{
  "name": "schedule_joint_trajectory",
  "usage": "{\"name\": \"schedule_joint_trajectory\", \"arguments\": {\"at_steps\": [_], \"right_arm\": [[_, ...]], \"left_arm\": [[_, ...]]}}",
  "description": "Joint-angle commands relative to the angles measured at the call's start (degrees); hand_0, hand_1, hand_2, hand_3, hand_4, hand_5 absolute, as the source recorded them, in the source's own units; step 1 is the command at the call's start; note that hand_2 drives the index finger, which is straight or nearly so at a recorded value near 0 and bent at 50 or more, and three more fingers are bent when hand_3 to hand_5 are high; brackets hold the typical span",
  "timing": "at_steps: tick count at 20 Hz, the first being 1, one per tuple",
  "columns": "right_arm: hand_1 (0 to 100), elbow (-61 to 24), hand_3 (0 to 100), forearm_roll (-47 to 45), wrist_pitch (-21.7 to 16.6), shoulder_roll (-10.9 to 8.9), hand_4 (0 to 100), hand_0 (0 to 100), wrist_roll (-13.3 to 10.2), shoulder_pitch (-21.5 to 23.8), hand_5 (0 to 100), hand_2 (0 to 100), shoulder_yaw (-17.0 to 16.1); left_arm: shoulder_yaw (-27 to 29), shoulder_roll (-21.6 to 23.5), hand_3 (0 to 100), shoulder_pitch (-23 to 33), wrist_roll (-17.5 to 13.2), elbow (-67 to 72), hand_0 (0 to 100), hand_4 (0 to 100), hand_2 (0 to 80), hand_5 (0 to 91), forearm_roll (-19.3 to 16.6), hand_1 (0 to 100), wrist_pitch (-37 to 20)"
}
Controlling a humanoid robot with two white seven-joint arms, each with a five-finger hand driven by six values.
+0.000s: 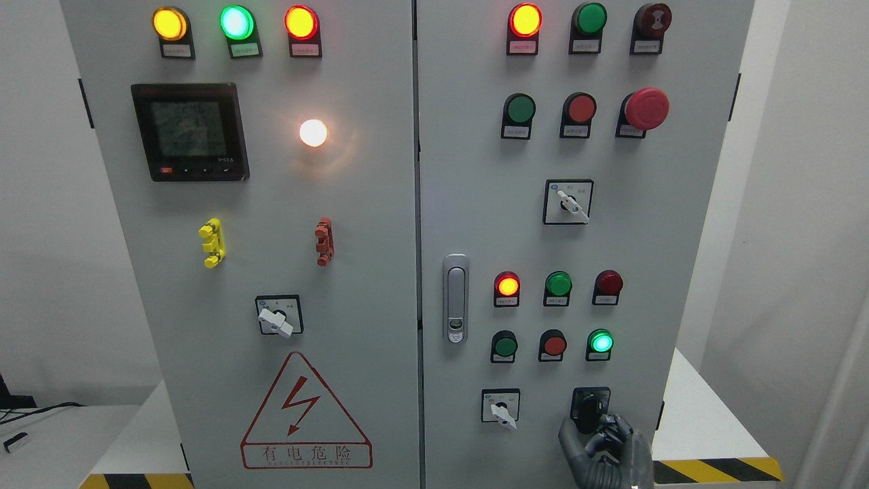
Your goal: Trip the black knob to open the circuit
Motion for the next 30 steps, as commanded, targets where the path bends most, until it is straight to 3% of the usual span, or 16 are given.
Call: {"name": "schedule_joint_trajectory", "arguments": {"at_steps": [1, 30], "right_arm": [[83, 0.0, 88, 0.3, -1.8, -0.01, 85, 37, -0.2, 0.0, 94, 56, -0.3], [83, 0.0, 86, 1.0, -2.0, -0.45, 84, 37, -0.2, 0.0, 94, 53, -1.6]], "left_arm": [[0.0, 0.0, 0, 0.0, 0.0, 0.1, 12, 0, 0.0, 0.0, -1.8, 39, 0.0], [0.0, 0.0, 0, 0.0, 0.0, 0.0, 12, 0, 0.0, 0.0, -1.8, 39, 0.0]]}}
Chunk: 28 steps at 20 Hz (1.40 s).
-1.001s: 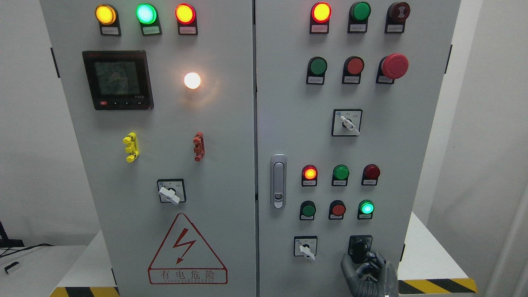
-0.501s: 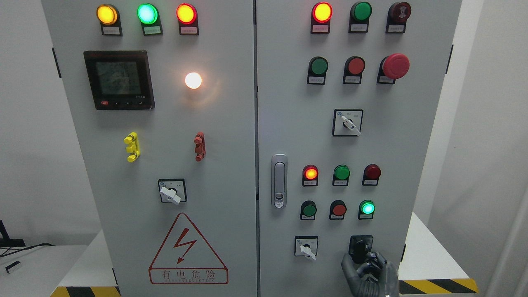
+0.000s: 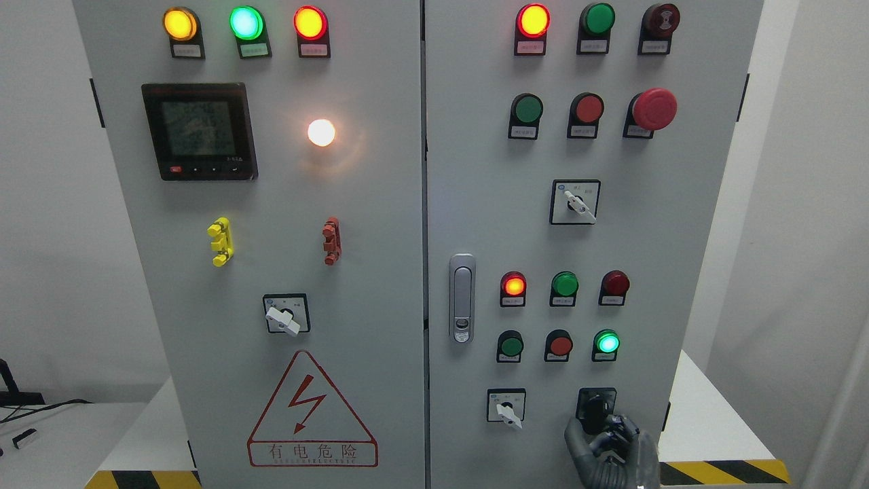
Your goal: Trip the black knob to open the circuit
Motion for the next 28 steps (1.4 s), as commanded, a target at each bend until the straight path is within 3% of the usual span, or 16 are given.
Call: {"name": "schedule_joint_trajectory", "arguments": {"at_steps": [1, 28], "right_arm": [[83, 0.0, 86, 0.5, -2.0, -0.21, 84, 37, 0.0, 0.0, 94, 53, -0.6], [83, 0.0, 86, 1.1, -2.1, -0.57, 84, 37, 0.0, 0.0, 93, 53, -1.3]], "left_arm": [[0.0, 0.0, 0, 0.0, 0.0, 0.0, 12, 0, 0.0, 0.0, -1.8, 39, 0.0], [0.0, 0.0, 0, 0.0, 0.0, 0.0, 12, 0, 0.0, 0.0, -1.8, 39, 0.0]]}}
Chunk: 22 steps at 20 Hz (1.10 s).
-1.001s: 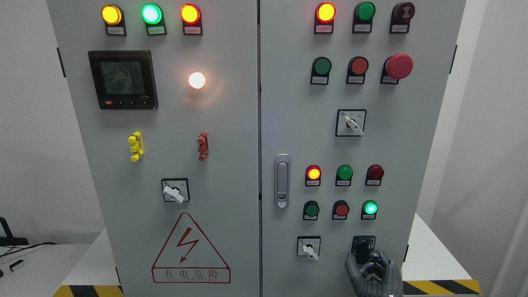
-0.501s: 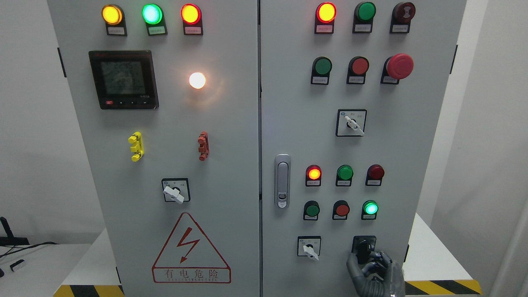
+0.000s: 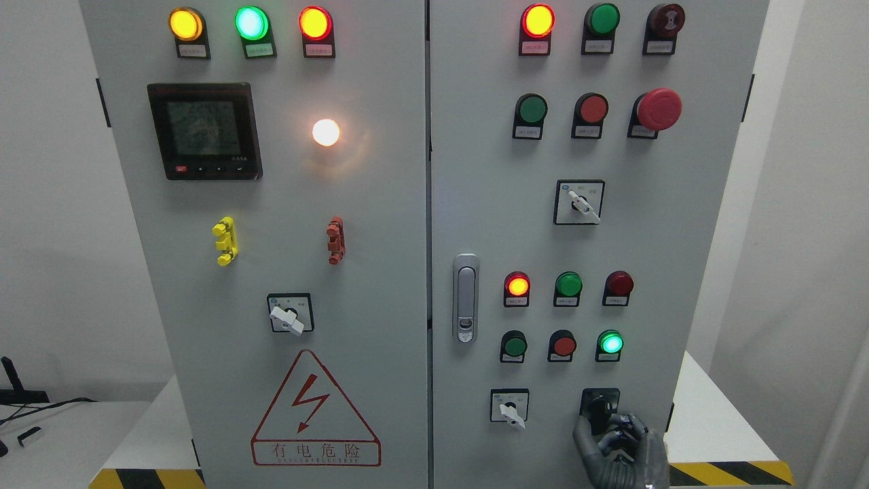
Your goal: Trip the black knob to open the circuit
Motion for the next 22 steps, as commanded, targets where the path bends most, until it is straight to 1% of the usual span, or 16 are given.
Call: {"name": "schedule_joint_trajectory", "arguments": {"at_steps": [1, 5, 22], "right_arm": [[83, -0.1, 86, 0.0, -2.1, -0.16, 84, 37, -0.1, 0.0, 93, 53, -0.2], [83, 0.0, 86, 1.4, -2.2, -0.16, 84, 37, -0.1, 0.0, 93, 52, -0.2], [84, -0.1, 85, 2.0, -2.7, -0.25, 83, 38, -0.1, 0.3, 93, 53, -0.1]], "left_arm": [[0.0, -0.1, 0, 0.0, 0.0, 0.0, 12, 0, 0.0, 0.0, -1.8, 39, 0.0], [0.0, 0.0, 0, 0.0, 0.0, 0.0, 12, 0, 0.0, 0.0, -1.8, 39, 0.0], [0.0, 0.0, 0, 0.0, 0.0, 0.0, 12, 0, 0.0, 0.0, -1.8, 39, 0.0]]}}
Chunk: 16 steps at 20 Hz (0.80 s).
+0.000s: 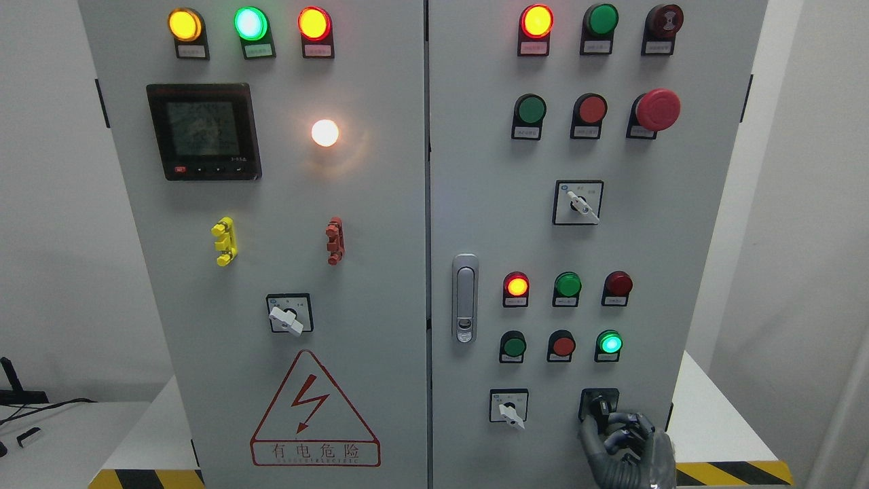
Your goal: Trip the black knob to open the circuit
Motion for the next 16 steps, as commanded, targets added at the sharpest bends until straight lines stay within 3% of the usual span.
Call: {"name": "schedule_joint_trajectory", "arguments": {"at_steps": [1, 16], "right_arm": [[84, 0.0, 85, 0.1, -2.7, -0.08, 83, 38, 0.1, 0.3, 93, 53, 0.1], [87, 0.1, 83, 3.3, -4.3, -0.17, 82, 41, 0.1, 0.6, 92, 48, 0.0]], "left_arm": [[0.0, 0.0, 0, 0.0, 0.0, 0.0, 12, 0, 0.0, 0.0, -1.8, 39, 0.0], [0.0, 0.0, 0, 0.0, 0.0, 0.0, 12, 0, 0.0, 0.0, -1.8, 39, 0.0]]}}
